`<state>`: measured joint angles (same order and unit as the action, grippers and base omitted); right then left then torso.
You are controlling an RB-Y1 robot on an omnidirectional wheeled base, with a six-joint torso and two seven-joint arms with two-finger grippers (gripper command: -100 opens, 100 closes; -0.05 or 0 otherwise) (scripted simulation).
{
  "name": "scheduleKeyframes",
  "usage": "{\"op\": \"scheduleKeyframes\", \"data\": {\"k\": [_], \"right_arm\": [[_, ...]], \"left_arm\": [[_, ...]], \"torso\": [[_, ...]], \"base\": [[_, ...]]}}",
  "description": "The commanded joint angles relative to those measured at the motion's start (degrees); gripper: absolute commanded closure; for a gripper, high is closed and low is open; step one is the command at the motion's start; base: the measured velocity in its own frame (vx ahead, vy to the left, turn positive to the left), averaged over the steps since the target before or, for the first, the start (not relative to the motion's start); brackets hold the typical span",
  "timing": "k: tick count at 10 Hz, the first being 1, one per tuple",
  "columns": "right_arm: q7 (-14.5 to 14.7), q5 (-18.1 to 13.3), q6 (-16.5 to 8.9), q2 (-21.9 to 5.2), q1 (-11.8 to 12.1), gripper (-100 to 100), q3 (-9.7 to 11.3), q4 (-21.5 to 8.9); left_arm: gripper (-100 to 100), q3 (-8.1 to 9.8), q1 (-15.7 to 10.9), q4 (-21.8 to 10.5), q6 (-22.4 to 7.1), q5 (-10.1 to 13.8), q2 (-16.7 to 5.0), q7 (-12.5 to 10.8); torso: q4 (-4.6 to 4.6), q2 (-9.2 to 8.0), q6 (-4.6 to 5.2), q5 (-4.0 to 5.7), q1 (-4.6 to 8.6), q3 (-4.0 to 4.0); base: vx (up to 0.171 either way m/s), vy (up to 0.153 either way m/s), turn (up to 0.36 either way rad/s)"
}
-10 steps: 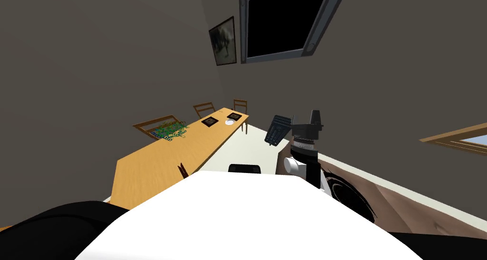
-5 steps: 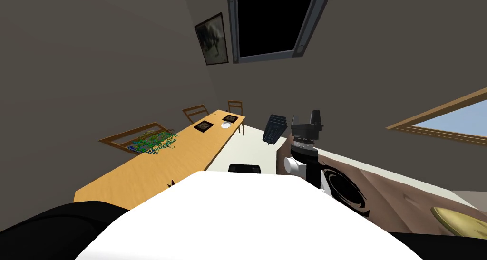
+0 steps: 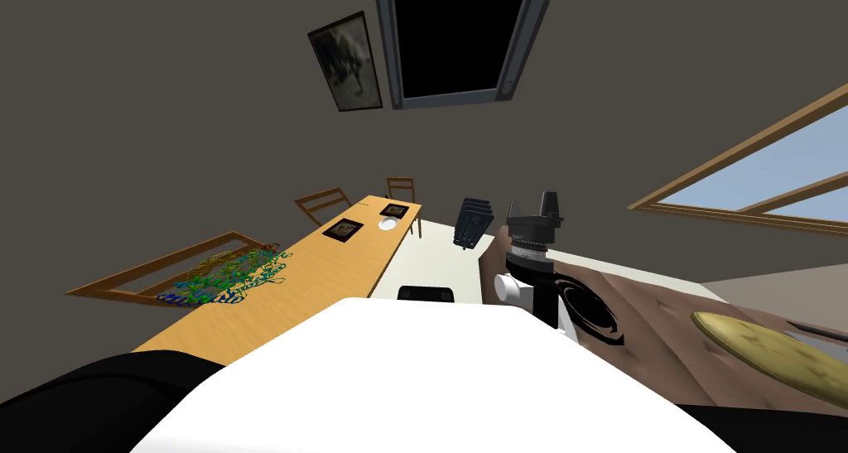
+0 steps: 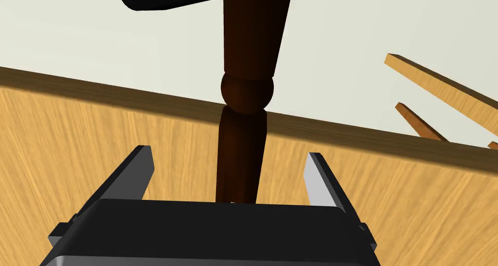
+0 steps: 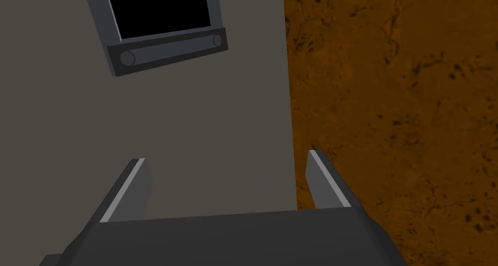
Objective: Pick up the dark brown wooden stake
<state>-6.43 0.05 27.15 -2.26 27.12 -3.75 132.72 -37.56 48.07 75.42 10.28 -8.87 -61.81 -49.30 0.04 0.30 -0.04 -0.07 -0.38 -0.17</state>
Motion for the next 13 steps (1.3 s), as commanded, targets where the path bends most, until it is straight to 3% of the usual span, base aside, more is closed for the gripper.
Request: {"op": "scheduleKeyframes", "data": {"k": [1,2,3,4,7,8,9,13], "right_arm": [[0.0,0.0,0.0,0.0,0.0,0,0.0,0.0],[0.0,0.0,0.0,0.0,0.01,0,0.0,0.0],[0.0,0.0,0.0,0.01,0.01,0,0.0,0.0],[0.0,0.0,0.0,0.01,0.0,0,0.0,0.0],[0.0,0.0,0.0,0.01,0.0,0,0.0,0.0],[0.0,0.0,0.0,0.01,0.0,0,0.0,0.0],[0.0,0.0,0.0,0.01,0.0,0,0.0,0.0],[0.0,0.0,0.0,0.01,0.0,0,0.01,0.0]], "left_arm": [[-100,-0.91,-0.12,-1.59,-0.27,0.28,-0.71,0.03],[-100,-0.44,0.12,-0.8,-0.29,0.22,-0.6,-0.04],[0,-0.45,0.14,-0.94,-0.27,0.23,-0.65,0.0],[-100,-0.71,-0.57,-2.32,-0.44,0.22,1.18,0.91],[-100,-1.22,-1.98,-5.11,-0.76,0.19,4.84,2.75],[-100,-1.12,-1.7,-4.53,-0.68,0.21,4.06,2.28],[100,-1.15,-1.77,-4.69,-0.66,0.2,4.19,2.41],[100,-1.15,-1.77,-4.67,-0.67,0.19,4.16,2.43]], "torso": [[0.0,0.0,0.0,0.0,0.0,0.0],[0.0,-0.02,-0.05,0.0,0.06,0.01],[-0.02,-0.12,-0.08,0.03,0.28,0.07],[-0.04,-0.19,-0.08,0.08,0.44,0.11],[-0.05,-0.21,-0.08,0.07,0.39,0.12],[-0.05,-0.22,-0.08,0.06,0.39,0.13],[-0.05,-0.23,-0.08,0.08,0.45,0.13],[-0.06,-0.25,-0.1,0.11,0.54,0.15]], "base": [[0.056,0.111,-0.171],[0.023,0.048,-0.026],[0.005,0.011,0.001],[0.009,0.025,-0.024],[0.011,0.038,-0.027],[0.004,0.018,-0.006],[0.0,0.0,0.0],[0.0,0.0,0.0]]}}
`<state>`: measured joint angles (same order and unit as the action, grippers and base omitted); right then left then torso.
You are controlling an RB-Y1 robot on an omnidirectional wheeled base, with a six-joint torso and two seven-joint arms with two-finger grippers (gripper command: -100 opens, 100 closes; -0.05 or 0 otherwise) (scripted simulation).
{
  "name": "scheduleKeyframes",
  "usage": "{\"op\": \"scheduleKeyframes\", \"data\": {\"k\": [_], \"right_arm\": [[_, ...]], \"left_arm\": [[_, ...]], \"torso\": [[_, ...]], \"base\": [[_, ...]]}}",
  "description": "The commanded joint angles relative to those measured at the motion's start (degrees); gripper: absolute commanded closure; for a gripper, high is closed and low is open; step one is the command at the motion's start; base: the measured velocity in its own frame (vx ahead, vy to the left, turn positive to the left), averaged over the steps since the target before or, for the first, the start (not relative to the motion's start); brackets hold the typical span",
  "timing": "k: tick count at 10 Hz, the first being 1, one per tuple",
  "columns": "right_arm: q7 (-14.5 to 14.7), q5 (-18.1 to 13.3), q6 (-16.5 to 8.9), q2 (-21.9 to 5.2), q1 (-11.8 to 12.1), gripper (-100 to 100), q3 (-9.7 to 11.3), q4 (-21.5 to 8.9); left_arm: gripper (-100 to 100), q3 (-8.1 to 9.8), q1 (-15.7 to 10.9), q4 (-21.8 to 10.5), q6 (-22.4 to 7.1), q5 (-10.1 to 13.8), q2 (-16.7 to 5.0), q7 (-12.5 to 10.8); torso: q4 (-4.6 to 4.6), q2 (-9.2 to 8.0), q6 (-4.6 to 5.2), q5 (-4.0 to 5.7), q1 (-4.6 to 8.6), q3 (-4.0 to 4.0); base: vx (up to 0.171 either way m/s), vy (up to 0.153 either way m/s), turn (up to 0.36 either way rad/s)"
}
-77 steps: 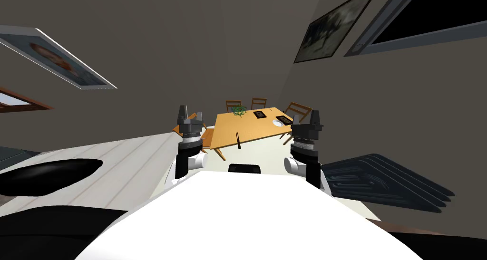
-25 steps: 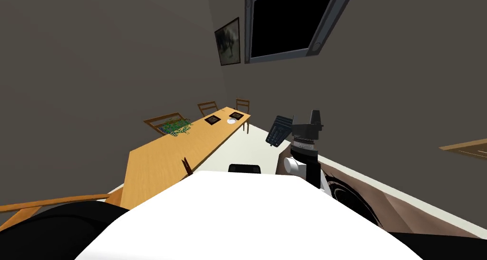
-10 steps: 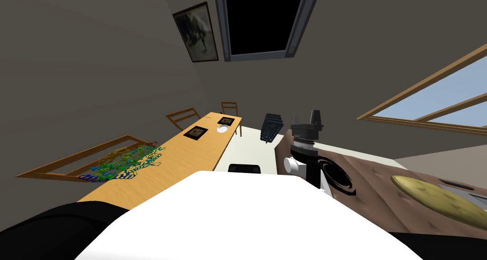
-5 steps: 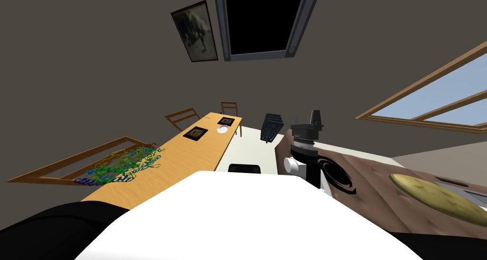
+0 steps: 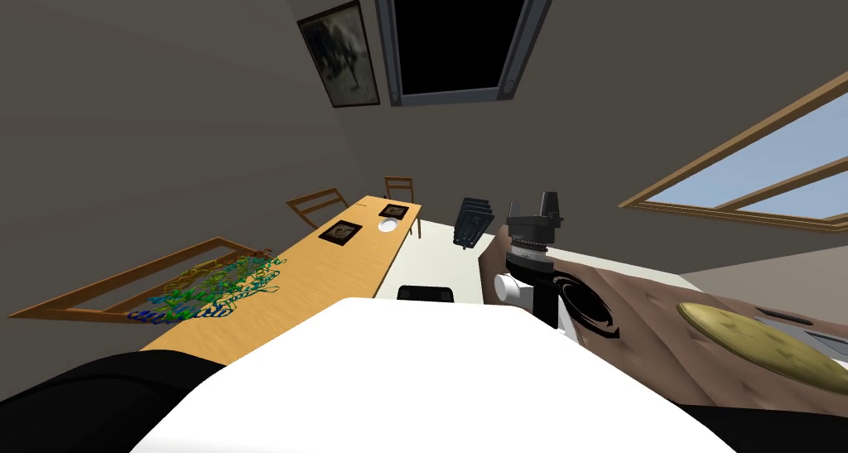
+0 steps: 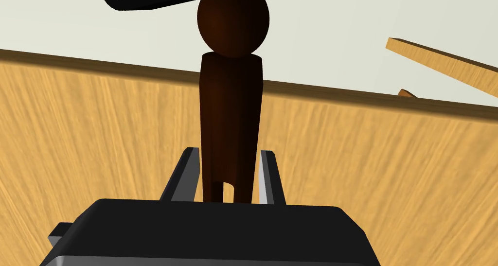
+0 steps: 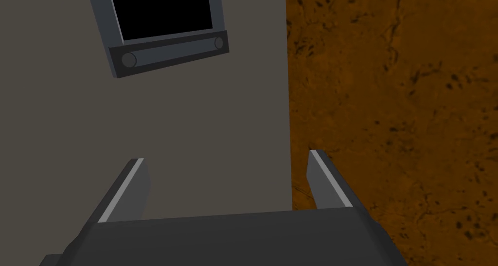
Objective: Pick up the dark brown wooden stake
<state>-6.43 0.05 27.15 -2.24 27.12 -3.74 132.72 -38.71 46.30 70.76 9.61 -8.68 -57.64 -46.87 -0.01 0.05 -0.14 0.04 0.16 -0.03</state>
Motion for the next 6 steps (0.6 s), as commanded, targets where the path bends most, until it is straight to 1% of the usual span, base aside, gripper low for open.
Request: {"op": "scheduleKeyframes", "data": {"k": [1,2,4,5,6], "right_arm": [[0.0,0.0,0.0,0.0,0.0,0,0.0,0.0],[0.0,0.0,0.0,0.0,0.0,0,0.0,0.0],[0.0,0.0,0.0,0.0,0.0,0,0.0,0.0],[0.0,0.0,0.0,0.0,0.0,0,0.0,0.0],[0.0,0.0,0.0,0.0,0.0,0,0.0,0.0]], "left_arm": [[0,0.0,0.0,0.0,0.0,0.0,0.0,0.0],[100,0.27,0.73,1.42,0.12,0.02,-1.77,-0.9],[100,0.62,1.67,3.28,0.34,0.04,-4.21,-2.13],[100,0.33,1.03,2.19,0.45,0.02,-3.32,-1.73],[0,0.33,1.06,2.22,0.5,0.01,-3.41,-1.86]], "torso": [[0.0,0.0,0.0,0.0,0.0,0.0],[0.0,0.0,0.0,0.0,0.0,0.0],[0.01,-0.04,-0.02,0.06,0.18,0.01],[0.01,-0.02,-0.02,0.06,0.21,0.0],[0.01,0.0,-0.02,0.04,0.13,0.0]], "base": [[0.0,0.0,0.0],[-0.008,-0.025,0.036],[-0.014,-0.045,0.032],[-0.002,-0.02,0.006],[0.0,0.0,0.0]]}}
